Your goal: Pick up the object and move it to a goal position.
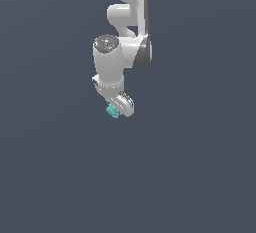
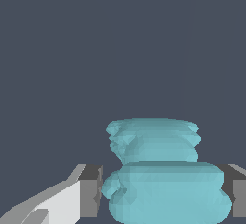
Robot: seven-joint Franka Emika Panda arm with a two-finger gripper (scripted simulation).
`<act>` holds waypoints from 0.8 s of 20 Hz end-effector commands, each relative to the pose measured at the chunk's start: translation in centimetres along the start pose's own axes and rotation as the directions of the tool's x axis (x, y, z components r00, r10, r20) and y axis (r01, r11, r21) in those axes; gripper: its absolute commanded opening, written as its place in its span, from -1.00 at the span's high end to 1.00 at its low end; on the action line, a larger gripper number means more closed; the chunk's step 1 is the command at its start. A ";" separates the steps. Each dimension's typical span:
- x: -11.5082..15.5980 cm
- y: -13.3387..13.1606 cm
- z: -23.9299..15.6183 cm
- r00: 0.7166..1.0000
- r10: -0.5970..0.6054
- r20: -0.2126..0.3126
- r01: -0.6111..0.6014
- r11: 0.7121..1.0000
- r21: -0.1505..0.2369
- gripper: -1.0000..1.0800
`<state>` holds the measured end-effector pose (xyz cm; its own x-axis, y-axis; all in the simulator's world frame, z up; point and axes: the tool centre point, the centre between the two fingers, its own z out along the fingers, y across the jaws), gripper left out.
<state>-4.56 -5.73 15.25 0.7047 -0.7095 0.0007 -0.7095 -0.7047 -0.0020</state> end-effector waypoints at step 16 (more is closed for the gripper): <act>10.7 1.4 -5.6 1.000 -0.002 0.001 0.002 1.000 -0.002 1.00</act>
<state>1.65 -14.04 20.58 0.7055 -0.7088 0.0005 -0.7088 -0.7055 -0.0001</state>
